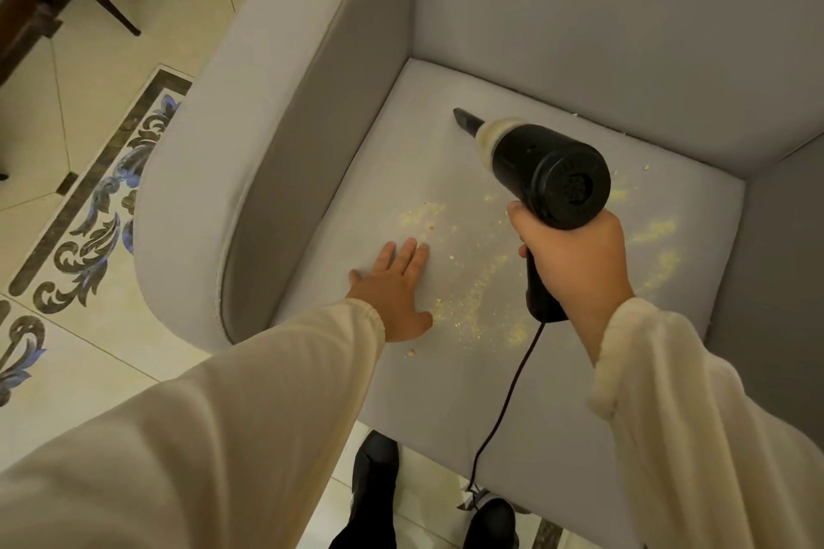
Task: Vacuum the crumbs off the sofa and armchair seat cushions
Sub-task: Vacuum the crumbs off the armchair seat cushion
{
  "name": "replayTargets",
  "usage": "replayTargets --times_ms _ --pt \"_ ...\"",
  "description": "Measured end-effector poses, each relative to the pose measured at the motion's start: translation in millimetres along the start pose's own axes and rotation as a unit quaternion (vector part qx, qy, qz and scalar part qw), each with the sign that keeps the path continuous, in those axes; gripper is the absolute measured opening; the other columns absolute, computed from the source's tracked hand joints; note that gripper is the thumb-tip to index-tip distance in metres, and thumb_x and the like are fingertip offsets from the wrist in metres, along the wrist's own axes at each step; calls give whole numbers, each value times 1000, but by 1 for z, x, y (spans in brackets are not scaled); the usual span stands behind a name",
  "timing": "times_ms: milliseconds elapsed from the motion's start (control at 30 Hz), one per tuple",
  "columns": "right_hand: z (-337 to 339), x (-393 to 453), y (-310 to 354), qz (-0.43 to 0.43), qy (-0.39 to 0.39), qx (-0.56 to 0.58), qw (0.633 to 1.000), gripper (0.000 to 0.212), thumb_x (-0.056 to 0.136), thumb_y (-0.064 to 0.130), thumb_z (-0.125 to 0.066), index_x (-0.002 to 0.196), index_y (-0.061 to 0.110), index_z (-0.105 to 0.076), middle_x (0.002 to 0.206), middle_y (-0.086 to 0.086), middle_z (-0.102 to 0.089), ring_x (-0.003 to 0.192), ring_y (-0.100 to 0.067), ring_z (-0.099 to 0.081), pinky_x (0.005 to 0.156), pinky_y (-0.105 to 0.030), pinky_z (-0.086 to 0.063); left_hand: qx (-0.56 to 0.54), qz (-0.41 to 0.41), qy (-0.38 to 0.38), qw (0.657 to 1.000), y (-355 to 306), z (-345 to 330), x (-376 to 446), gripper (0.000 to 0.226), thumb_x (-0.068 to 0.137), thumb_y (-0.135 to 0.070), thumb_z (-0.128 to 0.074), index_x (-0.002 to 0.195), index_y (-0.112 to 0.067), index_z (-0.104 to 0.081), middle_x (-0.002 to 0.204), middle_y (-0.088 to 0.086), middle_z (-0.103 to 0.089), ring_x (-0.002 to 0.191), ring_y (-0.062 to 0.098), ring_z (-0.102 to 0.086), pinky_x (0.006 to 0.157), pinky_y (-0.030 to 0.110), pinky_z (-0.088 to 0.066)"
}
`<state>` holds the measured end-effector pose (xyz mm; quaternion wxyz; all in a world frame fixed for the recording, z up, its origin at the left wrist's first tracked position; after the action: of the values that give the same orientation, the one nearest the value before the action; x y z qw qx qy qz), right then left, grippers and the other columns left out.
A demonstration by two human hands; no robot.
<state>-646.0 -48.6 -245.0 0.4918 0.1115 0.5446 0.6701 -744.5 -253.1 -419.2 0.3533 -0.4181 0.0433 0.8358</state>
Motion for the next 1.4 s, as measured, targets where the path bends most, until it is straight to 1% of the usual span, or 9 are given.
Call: replayTargets --times_ms 233,300,433,633,800,1067,1167,1333,1400 --pt "5 -29 -21 -22 13 -1 1000 12 88 25 -79 79 23 -71 72 -7 -73 77 -32 -74 77 -41 -63 19 -7 5 1000 -1 -5 -4 104 92 -57 -55 158 -45 24 167 -13 32 157 20 24 121 70 -10" --pt "7 -46 -32 -32 21 -1 999 13 88 25 -81 80 24 -71 72 -7 -74 76 -30 -74 73 -35 -62 17 -11 3 1000 -1 -6 -7 102 93 -56 -55 158 -48 23 167 -12 33 157 21 25 121 71 -7" --pt "13 -80 -51 -29 28 -10 999 13 86 23 -83 85 24 -71 73 -8 -74 69 -21 -71 57 -13 -54 0 -27 -37 999 -4 -6 -16 96 95 -56 -53 159 -49 18 169 -10 29 157 22 23 121 71 -6" --pt "14 -110 -77 -29 39 -5 999 12 87 20 -83 92 15 -74 75 -7 -74 68 -18 -70 58 -9 -51 -13 6 -22 1000 6 -29 -29 100 95 -58 -53 162 -39 19 170 -14 25 158 17 18 121 71 -10" --pt "8 -119 -84 -30 47 -4 998 14 85 24 -84 90 17 -74 73 -1 -75 68 -15 -71 59 -9 -52 -9 17 -25 1000 6 -30 -25 106 91 -65 -54 162 -37 19 170 -16 24 158 16 17 121 70 -11" --pt "0 -126 -82 -22 76 1 997 13 86 22 -83 86 22 -70 74 -11 -73 72 -31 -69 60 -23 -57 23 29 -33 999 9 -42 -17 112 85 -72 -53 160 -39 24 169 -15 27 158 20 19 120 71 -13" --pt "1 -126 -80 -17 73 5 997 13 86 22 -83 87 21 -71 73 -12 -72 72 -32 -69 61 -26 -57 25 32 -30 999 9 -42 -18 112 84 -72 -52 160 -38 24 169 -15 27 158 20 19 120 71 -13" --pt "19 -120 -74 -3 20 19 1000 13 85 23 -83 90 19 -72 75 -4 -74 69 -18 -69 59 -9 -51 28 30 -21 999 6 -37 -24 111 85 -69 -53 161 -36 21 169 -16 27 158 17 19 119 71 -14" --pt "24 -115 -75 -9 8 23 1000 12 86 23 -82 91 19 -72 77 -5 -74 70 -18 -69 59 -7 -50 31 34 -21 999 5 -35 -25 112 85 -68 -53 162 -35 21 169 -16 27 158 16 20 119 71 -14"
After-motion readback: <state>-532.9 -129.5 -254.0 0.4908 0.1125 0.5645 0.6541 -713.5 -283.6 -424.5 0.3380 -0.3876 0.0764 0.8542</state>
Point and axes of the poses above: each hand's wrist, its own x-axis towards the middle knuckle, its own z-axis out of the back of the hand, y = z × x, the point moved 10 cm from there along x, towards the middle knuckle
